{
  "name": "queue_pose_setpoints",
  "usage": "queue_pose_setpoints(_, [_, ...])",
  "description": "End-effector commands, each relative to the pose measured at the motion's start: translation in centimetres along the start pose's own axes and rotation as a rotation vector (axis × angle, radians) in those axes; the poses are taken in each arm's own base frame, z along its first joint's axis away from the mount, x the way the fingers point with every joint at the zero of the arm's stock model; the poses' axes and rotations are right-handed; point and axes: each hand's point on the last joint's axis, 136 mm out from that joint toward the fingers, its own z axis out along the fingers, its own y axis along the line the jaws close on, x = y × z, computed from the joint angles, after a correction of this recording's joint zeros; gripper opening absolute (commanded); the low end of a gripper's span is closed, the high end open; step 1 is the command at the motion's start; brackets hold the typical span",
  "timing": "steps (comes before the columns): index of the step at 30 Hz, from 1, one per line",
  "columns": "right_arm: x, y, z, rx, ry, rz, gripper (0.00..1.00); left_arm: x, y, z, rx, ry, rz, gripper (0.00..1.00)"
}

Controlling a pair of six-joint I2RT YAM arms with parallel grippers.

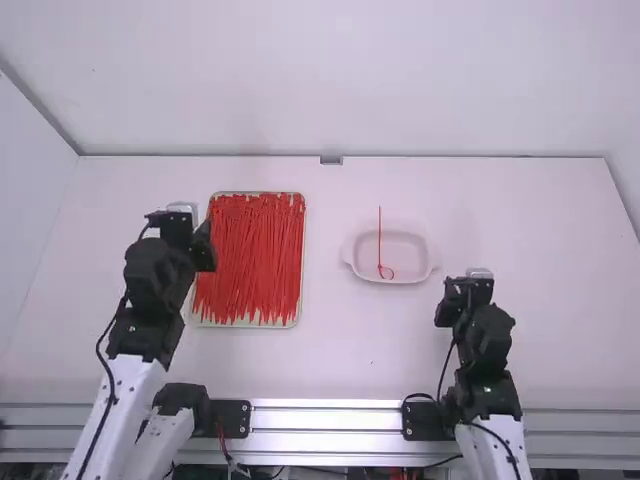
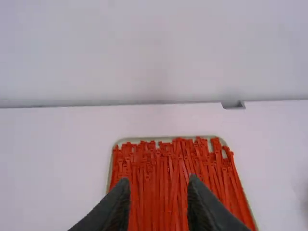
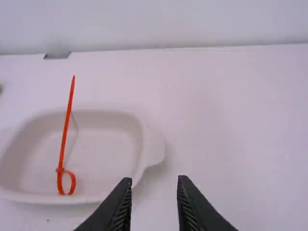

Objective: Fasten the cable tie

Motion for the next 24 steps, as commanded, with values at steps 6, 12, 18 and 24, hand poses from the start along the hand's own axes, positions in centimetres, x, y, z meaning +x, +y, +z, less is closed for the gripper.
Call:
queue_pose_setpoints(6, [1.5,0.1,-0.1,-0.004,-0.045,-0.002,0.13,4.1,0.2,-1.7,-0.014,-0.008,0.001,0.14])
queue_pose_setpoints(12, [-0.4,0.1,-0.8,-0.004,-0.134,-0.003,0.05,7.3,0.2,-2.5,-0.014,-0.008,0.001,0.01])
queue_pose_setpoints(18, [-1.9,0.1,-1.5,-0.004,-0.204,-0.004,0.0,10.0,0.2,-2.8,-0.014,-0.008,0.001,0.0])
queue_pose_setpoints(24, [-3.1,0.1,-2.1,-0.004,-0.265,-0.005,0.0,12.5,0.2,-2.8,-0.014,-0.008,0.001,0.0])
